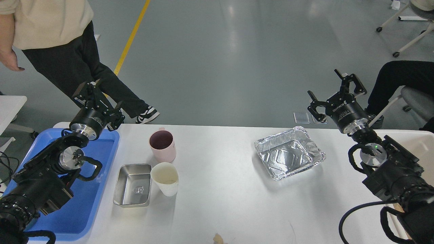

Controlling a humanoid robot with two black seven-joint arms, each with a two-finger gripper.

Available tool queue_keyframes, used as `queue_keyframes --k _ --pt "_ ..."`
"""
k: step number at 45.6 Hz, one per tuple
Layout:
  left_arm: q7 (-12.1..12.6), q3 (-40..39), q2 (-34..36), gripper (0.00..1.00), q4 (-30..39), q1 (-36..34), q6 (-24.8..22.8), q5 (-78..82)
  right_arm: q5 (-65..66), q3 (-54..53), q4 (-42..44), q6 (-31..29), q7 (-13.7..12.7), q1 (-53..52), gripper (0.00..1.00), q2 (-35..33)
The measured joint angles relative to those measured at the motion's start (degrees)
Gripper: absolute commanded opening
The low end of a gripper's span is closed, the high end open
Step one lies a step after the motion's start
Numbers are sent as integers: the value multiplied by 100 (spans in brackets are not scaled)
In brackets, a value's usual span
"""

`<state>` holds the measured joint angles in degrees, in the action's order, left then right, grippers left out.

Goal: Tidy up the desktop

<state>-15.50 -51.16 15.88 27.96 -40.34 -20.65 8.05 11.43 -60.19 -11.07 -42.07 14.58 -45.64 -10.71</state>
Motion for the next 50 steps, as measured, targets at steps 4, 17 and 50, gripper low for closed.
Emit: queue_keyframes --k 4,17,50 --pt "-17 2 1 96 -1 1 -41 10 0 -2 0 4 2 -6 100 0" --pt "-168 3 38 97 -30 28 81 6 0 -2 -7 6 2 -6 100 -10" --pt "594 2429 5370 95 6506 1466 1074 159 7 7 -10 -7 2 39 100 107"
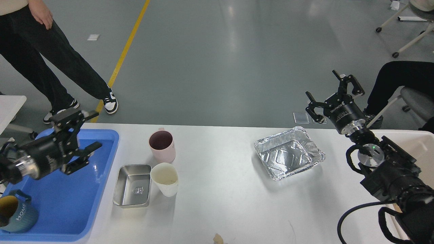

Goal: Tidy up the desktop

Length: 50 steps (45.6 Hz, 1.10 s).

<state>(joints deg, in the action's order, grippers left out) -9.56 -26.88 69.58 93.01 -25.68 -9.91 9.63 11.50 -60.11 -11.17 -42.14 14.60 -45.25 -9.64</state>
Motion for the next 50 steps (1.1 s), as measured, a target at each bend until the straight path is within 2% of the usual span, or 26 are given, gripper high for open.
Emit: queue_keyframes --k 4,10,14,19,26,43,50 --pt "-89 112 1003 95 620 291 -150 84 6 9 0 2 0 0 100 96" --pt "-407 155 2205 95 791 427 -1140 93 11 36 0 4 0 28 100 119" --pt "-536 164 2803 95 806 438 -1816 89 16 48 0 3 0 48 100 106" --pt "-571 165 3246 95 803 439 -2235 86 18 52 0 0 0 59 100 102" --pt "-573 173 3455 96 731 434 -2494 87 19 53 1 -5 0 60 100 102" --pt "-606 109 3559 96 543 368 -2562 126 13 53 -7 -13 0 52 100 79" --pt "-435 63 3560 96 471 290 -2530 186 12 53 -55 -14 -1 51 100 71"
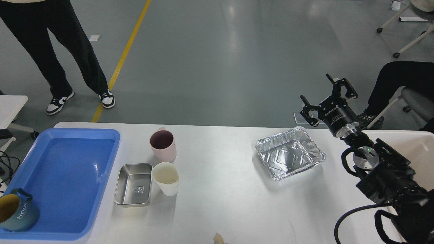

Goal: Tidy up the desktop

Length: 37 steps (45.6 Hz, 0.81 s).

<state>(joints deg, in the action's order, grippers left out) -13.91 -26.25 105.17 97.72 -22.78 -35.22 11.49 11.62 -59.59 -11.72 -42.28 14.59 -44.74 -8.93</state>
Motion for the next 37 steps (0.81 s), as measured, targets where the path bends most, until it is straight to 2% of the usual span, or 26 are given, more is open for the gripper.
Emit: queue_keyframes --k 3,7,11,14,19,22,26,31,37 --pt "215 -7 -21 95 -12 -90 36 51 -1 0 -98 0 -3 0 100 -20" --pt "727 -16 -89 94 -22 -334 127 82 -2 -5 -274 6 -7 0 100 -57" --pt "1354 -29 -391 92 -28 -587 468 89 -3 -7 -397 31 -9 3 100 -70" --pt "1927 -74 -805 90 -30 -816 874 124 -3 -8 -447 43 -9 8 100 -72" --pt "3075 -143 -1792 89 -96 -1329 1676 485 -3 -15 -550 48 -9 29 100 -79" --pt "3668 -144 -2497 89 -192 -1678 2062 787 -3 -17 -593 48 -9 51 100 -93" --pt "4332 -101 -3547 89 -467 -2116 2440 1127 -8 -18 -682 48 -9 82 100 -131" --pt "4897 52 -4755 89 -1050 -2555 2669 1705 -11 -18 -861 47 -9 198 100 -204" --pt "5093 520 -5972 89 -2040 -3045 2710 2390 -11 -18 -1054 54 -9 299 100 -344"
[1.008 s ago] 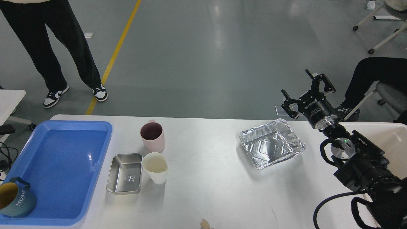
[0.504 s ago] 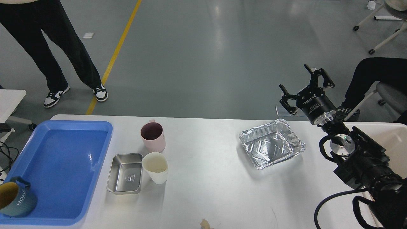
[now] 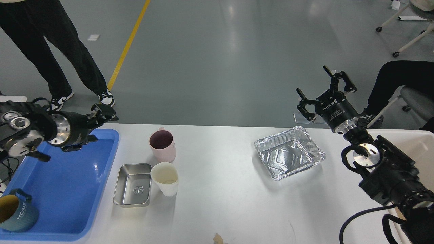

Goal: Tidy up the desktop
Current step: 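Reach the left gripper to the pink mug and grasp its rim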

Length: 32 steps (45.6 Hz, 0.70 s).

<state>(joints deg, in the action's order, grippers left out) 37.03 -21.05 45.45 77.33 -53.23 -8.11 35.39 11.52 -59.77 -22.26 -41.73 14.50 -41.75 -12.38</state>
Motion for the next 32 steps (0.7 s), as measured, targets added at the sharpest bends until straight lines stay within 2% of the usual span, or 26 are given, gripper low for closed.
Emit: queue_keyframes --k 6,13,21,32 --pt "-17 579 -802 86 -954 -496 -28 218 0 0 -90 3 0 90 100 -97" --pt "-106 1115 -1538 85 -1732 -858 -71 327 -3 0 -104 2 0 131 100 -122" --pt "-140 1413 -2035 85 -2001 -885 -110 545 -3 0 -104 -9 0 156 100 -126" --pt "-193 1596 -2320 82 -2195 -699 -118 866 -3 0 -104 -10 0 181 100 -126"
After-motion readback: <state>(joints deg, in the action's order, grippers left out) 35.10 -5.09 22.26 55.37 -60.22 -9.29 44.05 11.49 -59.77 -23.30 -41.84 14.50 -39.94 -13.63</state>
